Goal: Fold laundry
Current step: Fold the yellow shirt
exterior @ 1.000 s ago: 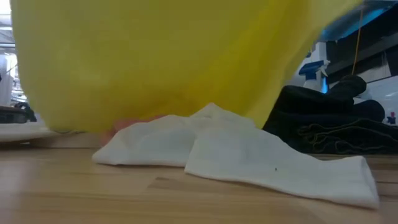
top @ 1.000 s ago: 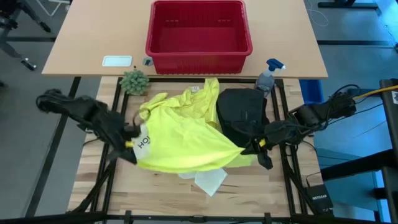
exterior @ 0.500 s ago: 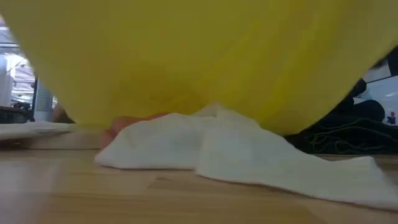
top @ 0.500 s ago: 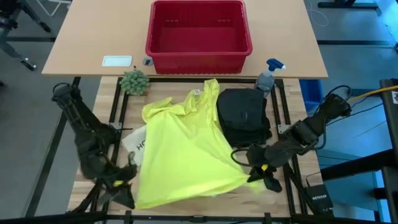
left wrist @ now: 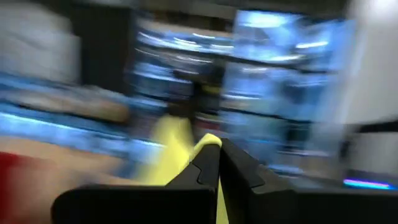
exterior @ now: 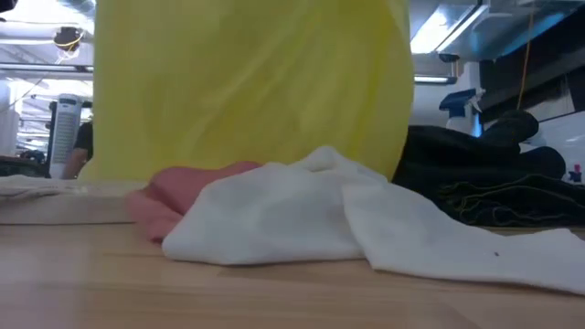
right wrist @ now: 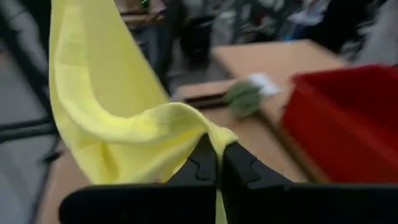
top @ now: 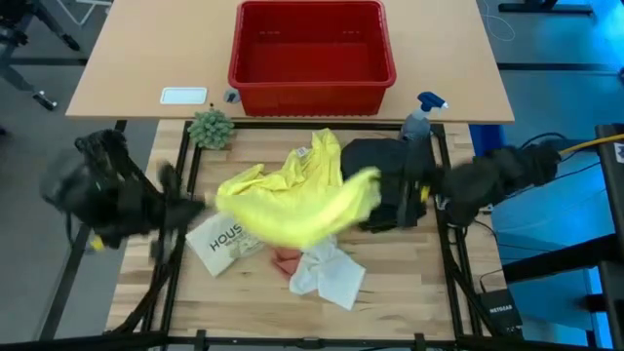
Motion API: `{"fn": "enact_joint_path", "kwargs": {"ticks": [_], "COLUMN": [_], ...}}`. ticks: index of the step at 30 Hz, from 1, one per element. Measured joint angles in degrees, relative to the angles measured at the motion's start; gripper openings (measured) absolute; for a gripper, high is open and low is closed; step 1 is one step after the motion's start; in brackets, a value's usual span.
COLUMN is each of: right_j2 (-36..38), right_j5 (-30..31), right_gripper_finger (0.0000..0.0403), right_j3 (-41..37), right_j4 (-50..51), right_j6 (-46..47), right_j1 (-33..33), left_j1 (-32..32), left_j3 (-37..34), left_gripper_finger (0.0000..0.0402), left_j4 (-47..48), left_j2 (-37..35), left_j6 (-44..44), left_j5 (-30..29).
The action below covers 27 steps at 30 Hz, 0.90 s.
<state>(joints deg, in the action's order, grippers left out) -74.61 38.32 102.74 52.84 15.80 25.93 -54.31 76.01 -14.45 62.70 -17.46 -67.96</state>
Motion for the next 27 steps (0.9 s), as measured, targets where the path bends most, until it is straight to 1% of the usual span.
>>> {"fn": "enact_joint_path", "kwargs": {"ticks": [1,2,3,6,9,13,17,20,23,24,25,27], "right_j2": [0.0,0.0,0.1,-0.3,-1.7,-5.4,-11.3,-16.1,-20.5,-21.2,-21.0,-20.6], "right_j5": [-0.4,-0.9,-1.9,-6.3,-13.5,-24.5,-32.5,-37.0,-41.1,-42.3,-43.6,-46.2], "right_gripper_finger": [0.0000,0.0000,0.0000,0.0000,0.0000,0.0000,0.0000,0.0000,0.0000,0.0000,0.0000,0.0000], "right_j3": [1.3,2.5,3.5,5.8,7.9,11.9,17.7,24.1,31.8,32.4,31.1,30.2], "right_j4": [-0.1,-0.1,-0.2,-2.1,-4.6,-6.1,-6.3,-6.2,-6.0,-6.9,-9.2,-10.2], "right_j6": [-2.2,-4.0,-5.8,-11.4,-15.7,-19.0,-21.3,-22.5,-23.2,-23.3,-23.4,-23.3], "right_j1": [-2.4,-5.1,-7.7,-16.0,-24.7,-35.9,-43.6,-47.4,-49.7,-50.0,-50.1,-50.4], "left_j1": [1.4,3.2,5.3,11.7,17.7,23.5,25.1,25.1,25.1,25.1,25.1,25.1], "left_j3": [1.3,2.5,3.6,6.3,8.0,9.0,9.9,11.1,12.5,13.1,13.6,15.1], "left_gripper_finger": [0.0000,0.0000,0.0000,0.0000,0.0000,0.0000,0.0000,0.0000,0.0000,0.0000,0.0000,0.0000], "left_j4": [-2.4,-5.1,-7.9,-13.3,-13.5,-13.4,-13.1,-13.1,-11.0,-9.7,-8.1,-4.9], "left_j2": [0.0,-0.1,-0.2,-1.5,-4.1,-8.7,-13.1,-14.7,-14.5,-14.1,-13.5,-11.7], "left_j6": [-7.5,-14.7,-21.4,-36.6,-44.2,-48.8,-52.1,-53.8,-54.5,-53.7,-52.9,-51.8], "left_j5": [-4.0,-6.7,-7.8,-7.2,-5.3,-3.1,-1.4,0.8,1.4,1.6,1.9,3.1]}}
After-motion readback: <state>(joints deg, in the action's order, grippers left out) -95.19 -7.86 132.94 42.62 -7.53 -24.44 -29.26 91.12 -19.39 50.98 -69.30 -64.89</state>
